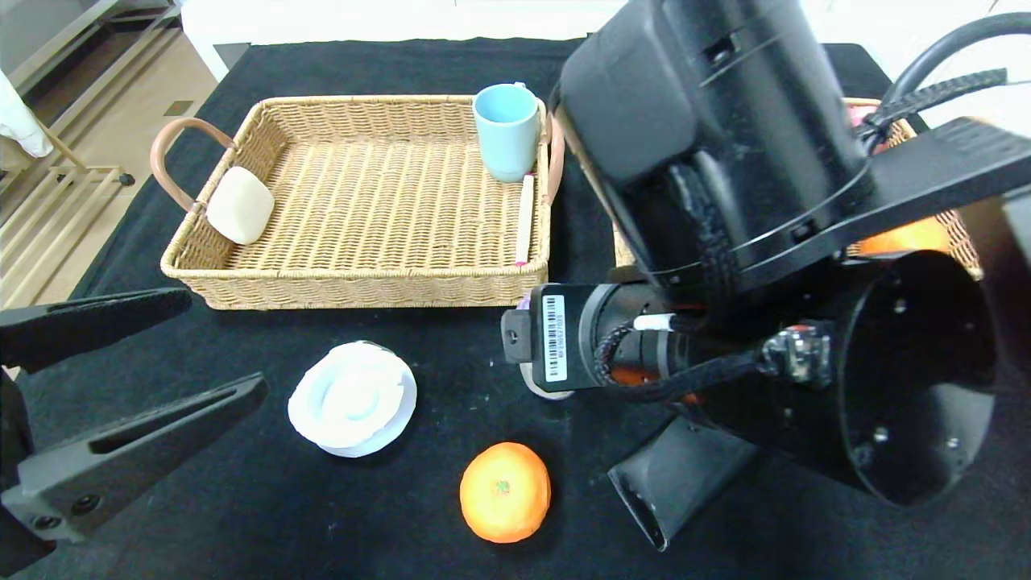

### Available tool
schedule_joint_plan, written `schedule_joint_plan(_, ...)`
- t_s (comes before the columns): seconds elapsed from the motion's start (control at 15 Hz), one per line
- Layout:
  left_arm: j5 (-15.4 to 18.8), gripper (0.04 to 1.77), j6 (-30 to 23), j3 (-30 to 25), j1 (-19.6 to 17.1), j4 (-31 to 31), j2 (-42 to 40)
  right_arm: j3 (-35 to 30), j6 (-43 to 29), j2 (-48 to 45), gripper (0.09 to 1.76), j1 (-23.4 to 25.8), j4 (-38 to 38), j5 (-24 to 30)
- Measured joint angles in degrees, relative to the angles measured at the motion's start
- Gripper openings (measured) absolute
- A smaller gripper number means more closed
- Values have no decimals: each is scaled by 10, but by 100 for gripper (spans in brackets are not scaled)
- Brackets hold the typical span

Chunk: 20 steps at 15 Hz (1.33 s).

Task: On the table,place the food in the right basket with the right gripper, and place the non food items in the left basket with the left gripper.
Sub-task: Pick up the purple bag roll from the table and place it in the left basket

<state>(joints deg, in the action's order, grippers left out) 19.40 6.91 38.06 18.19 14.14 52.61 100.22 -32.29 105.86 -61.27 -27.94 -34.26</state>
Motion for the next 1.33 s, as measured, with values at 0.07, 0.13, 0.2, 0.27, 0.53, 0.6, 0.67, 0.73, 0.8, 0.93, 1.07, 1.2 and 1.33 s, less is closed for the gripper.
schedule_joint_plan(0.07, 0, 172, 0, 0, 0, 0, -1, 2, 2, 8, 170, 0, 11, -4)
schedule_joint_plan(0.13, 0, 172, 0, 0, 0, 0, -2, 3, 4, 15, 170, 0, 16, -16)
schedule_joint_plan(0.2, 0, 172, 0, 0, 0, 0, -3, 5, 6, 22, 170, -1, 19, -26)
schedule_joint_plan(0.27, 0, 172, 1, 0, 0, 0, -4, 7, 8, 29, 170, 0, 20, -27)
schedule_joint_plan(0.53, 0, 172, 1, -1, 0, 1, -6, 22, 9, 52, 170, 8, 20, -27)
schedule_joint_plan(0.6, 0, 172, 1, -1, 0, 1, -7, 25, 9, 58, 170, 12, 21, -27)
schedule_joint_plan(0.67, 0, 172, 1, -1, 0, 1, -8, 26, 10, 63, 170, 14, 21, -28)
schedule_joint_plan(0.73, 0, 172, 1, -1, 0, 1, -9, 28, 10, 68, 170, 16, 21, -29)
schedule_joint_plan(0.8, 0, 172, 1, -1, 0, 1, -10, 30, 14, 74, 170, 19, 26, -34)
schedule_joint_plan(0.93, 0, 172, 1, -1, 0, 1, -13, 32, 26, 85, 170, 27, 48, -51)
schedule_joint_plan(1.07, 0, 172, 1, -1, 0, 1, -14, 32, 31, 96, 170, 30, 61, -54)
schedule_joint_plan(1.2, 0, 172, 1, -1, 0, 1, -16, 37, 34, 106, 170, 32, 62, -54)
schedule_joint_plan(1.33, 0, 172, 1, -1, 0, 1, -17, 43, 34, 114, 161, 36, 62, -55)
